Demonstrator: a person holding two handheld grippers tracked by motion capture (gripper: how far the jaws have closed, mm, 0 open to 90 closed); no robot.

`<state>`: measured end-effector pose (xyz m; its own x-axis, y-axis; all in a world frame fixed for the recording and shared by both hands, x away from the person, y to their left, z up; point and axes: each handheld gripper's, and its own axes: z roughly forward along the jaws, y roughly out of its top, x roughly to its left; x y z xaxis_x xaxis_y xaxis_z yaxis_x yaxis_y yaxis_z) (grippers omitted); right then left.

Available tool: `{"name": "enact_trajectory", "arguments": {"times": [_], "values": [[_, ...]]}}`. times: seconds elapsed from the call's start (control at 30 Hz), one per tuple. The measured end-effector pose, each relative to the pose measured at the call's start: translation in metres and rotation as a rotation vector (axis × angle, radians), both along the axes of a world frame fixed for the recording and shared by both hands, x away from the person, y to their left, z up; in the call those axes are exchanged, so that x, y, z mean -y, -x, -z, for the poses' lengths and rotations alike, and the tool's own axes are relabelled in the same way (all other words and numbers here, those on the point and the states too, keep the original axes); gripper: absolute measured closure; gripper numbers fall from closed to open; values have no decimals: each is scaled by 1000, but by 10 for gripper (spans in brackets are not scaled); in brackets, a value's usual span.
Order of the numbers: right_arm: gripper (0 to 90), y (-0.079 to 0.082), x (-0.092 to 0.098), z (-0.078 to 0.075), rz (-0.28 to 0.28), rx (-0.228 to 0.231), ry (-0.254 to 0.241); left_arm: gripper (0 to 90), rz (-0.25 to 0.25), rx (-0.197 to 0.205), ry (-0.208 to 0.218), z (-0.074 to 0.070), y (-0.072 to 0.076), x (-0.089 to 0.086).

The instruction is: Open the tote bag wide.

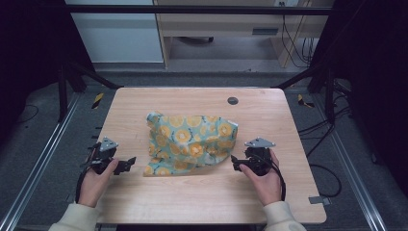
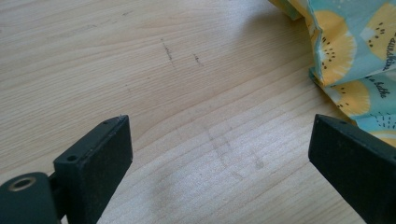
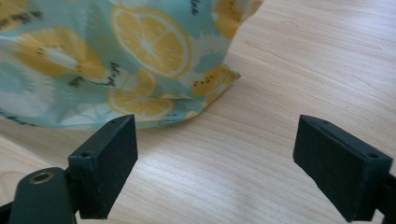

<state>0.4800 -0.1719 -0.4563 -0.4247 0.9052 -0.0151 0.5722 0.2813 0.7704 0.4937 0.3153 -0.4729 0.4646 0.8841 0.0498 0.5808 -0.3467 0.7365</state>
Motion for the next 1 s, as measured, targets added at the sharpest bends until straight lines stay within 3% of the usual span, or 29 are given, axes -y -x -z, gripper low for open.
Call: {"name": "enact_trajectory", "arguments": {"times": [0.17,0.27,0.37,0.47,0.67,0.9,1.0], "values": [[163,8,-4,-13,-23,14,-1,59,-2,1,-5,0,0,-1],[187,10,-11,-29,-58,26,-36,59,-3,-5,-9,1,0,0],[214,5,-18,-46,-92,46,-30,59,-2,-8,-19,2,1,1],[238,-6,-23,-61,-118,43,-70,60,0,-6,-25,2,1,1],[240,-39,-40,-88,-169,31,-40,62,5,6,-30,1,1,2],[245,-73,-56,-96,-177,-18,-12,62,8,16,-30,-1,1,3],[247,-81,-62,-99,-190,-38,-33,62,13,16,-33,-1,1,3]]}}
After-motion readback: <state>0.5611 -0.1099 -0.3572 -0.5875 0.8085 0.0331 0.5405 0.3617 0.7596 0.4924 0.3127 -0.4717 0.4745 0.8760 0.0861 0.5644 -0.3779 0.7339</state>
